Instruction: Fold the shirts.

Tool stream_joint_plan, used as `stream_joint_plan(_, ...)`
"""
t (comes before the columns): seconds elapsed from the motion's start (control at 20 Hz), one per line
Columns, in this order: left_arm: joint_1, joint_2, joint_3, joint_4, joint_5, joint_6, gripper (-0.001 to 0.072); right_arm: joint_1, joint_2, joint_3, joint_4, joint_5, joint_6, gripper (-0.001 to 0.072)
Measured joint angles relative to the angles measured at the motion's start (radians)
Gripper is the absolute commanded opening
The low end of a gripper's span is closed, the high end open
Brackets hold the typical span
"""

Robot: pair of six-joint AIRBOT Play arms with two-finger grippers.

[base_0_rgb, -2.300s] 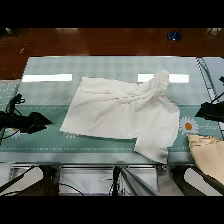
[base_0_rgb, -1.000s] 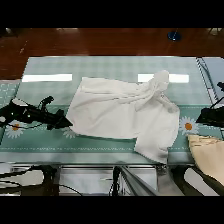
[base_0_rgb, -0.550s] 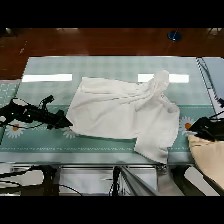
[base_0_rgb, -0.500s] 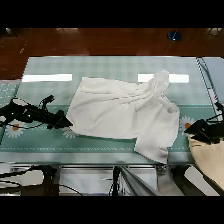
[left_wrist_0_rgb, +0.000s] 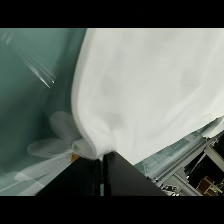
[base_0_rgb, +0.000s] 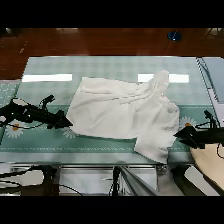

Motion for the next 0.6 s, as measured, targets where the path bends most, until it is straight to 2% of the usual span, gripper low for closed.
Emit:
stream_joint_plan(0.15, 0.0, 0.0, 0.0, 0.0, 0.0, 0.001, 0.003, 0.002, 0.001, -0.033, 0.048, -0.061, -0.002, 0.0517)
stream_joint_plan(0.2, 0.0, 0.0, 0.0, 0.0, 0.0, 0.001, 0.0029, 0.01, 0.001, -0.045, 0.066, -0.08, 0.003, 0.0469)
stream_joint_plan(0.25, 0.0, 0.0, 0.0, 0.0, 0.0, 0.001, 0.0029, 0.023, 0.0, -0.055, 0.077, -0.106, 0.008, 0.0467)
stream_joint_plan(0.3, 0.0, 0.0, 0.0, 0.0, 0.0, 0.002, 0.003, 0.044, -0.002, -0.065, 0.09, -0.133, 0.015, 0.0425)
stream_joint_plan(0.35, 0.0, 0.0, 0.0, 0.0, 0.0, 0.002, 0.003, 0.069, -0.003, -0.071, 0.097, -0.164, 0.021, 0.0184)
stream_joint_plan(0.4, 0.0, 0.0, 0.0, 0.0, 0.0, 0.002, 0.0029, 0.098, -0.005, -0.077, 0.094, -0.212, 0.026, 0.0019)
stream_joint_plan(0.6, 0.0, 0.001, 0.006, 0.0, 0.0, 0.008, 0.0027, 0.166, 0.003, -0.061, 0.13, -0.304, 0.029, 0.0015)
